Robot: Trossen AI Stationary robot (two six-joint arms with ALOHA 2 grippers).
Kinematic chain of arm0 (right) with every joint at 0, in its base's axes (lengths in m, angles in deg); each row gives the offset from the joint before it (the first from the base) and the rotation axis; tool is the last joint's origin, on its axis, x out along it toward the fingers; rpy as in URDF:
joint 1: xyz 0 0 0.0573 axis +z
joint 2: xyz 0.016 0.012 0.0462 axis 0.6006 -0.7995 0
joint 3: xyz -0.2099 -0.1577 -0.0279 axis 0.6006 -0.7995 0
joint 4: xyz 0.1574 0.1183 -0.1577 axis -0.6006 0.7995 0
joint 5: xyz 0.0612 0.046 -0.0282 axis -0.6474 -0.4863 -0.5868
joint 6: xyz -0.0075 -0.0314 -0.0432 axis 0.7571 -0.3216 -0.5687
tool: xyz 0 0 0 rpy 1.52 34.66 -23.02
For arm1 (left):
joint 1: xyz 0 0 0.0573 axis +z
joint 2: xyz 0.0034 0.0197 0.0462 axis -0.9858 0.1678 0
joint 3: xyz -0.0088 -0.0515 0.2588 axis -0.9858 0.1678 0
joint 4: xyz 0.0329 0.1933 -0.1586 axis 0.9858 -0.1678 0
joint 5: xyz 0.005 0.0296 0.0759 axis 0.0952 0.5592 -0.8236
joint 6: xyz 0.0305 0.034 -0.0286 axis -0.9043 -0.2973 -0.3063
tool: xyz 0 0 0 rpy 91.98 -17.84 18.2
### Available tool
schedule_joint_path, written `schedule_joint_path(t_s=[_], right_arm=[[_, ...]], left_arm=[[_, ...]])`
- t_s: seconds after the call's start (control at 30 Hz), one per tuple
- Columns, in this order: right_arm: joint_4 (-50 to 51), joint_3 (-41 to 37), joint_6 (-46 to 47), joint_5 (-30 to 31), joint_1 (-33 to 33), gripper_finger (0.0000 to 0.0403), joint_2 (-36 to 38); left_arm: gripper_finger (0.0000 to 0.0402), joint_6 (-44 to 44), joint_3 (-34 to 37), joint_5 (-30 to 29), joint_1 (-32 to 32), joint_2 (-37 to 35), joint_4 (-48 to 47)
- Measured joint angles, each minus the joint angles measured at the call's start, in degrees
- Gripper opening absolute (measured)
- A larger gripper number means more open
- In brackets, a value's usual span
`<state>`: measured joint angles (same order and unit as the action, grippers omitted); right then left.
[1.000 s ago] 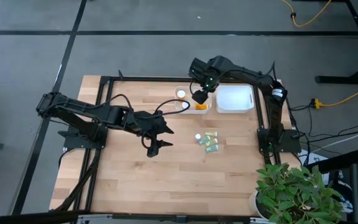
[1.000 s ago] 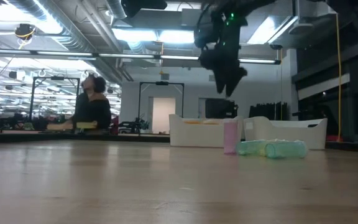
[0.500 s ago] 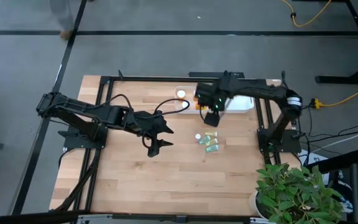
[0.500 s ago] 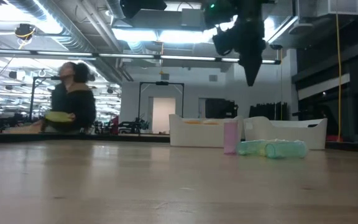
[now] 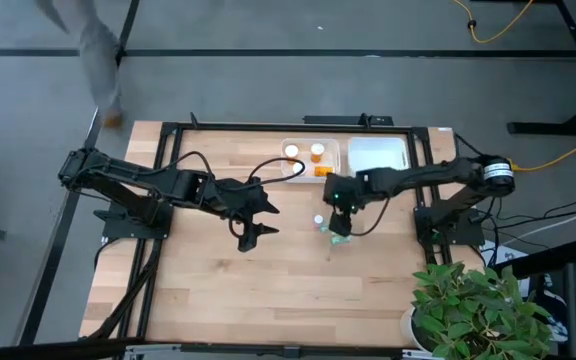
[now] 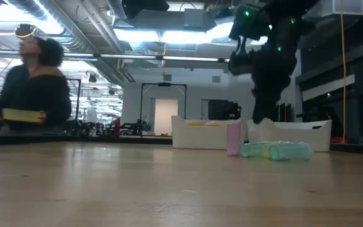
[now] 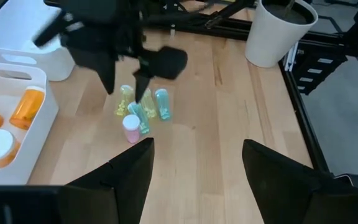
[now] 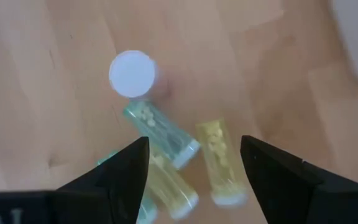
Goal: Pick and place medicine bottles into bin by pill shape (circle, oval)
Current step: Put the pink tablet bottle into the right white bin
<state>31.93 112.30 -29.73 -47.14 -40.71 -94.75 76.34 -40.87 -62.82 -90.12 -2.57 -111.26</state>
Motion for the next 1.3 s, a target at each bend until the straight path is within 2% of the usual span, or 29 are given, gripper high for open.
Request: schedule_joint_path(t_s=[0.13, 0.33, 0.5, 0.77, 1.3], right_arm=[[-6.1, -3.6, 0.2, -1.1, 1.1, 0.0255, -1.2], [-14.1, -4.5, -0.7, -1.4, 2.4, 0.0255, -1.4], [-17.9, -4.5, -2.9, -1.3, 2.7, 0.0255, -1.4], [-18.3, -4.5, -4.7, 0.2, 2.7, 0.0254, -1.7], [-20.1, -4.2, -5.9, 0.7, 2.9, 0.0178, -3.2]], left_arm=[[0.0237, 0.0, 0.0, 0.0, 0.0, 0.0, 0.0], [0.0237, 0.0, 0.0, 0.0, 0.0, 0.0, -0.1], [0.0237, 0.0, 0.0, 0.0, 0.0, 0.0, -0.1], [0.0237, 0.0, 0.0, 0.0, 0.0, 0.0, -0.1], [0.0237, 0.0, 0.0, 0.0, 0.0, 0.0, 0.1]])
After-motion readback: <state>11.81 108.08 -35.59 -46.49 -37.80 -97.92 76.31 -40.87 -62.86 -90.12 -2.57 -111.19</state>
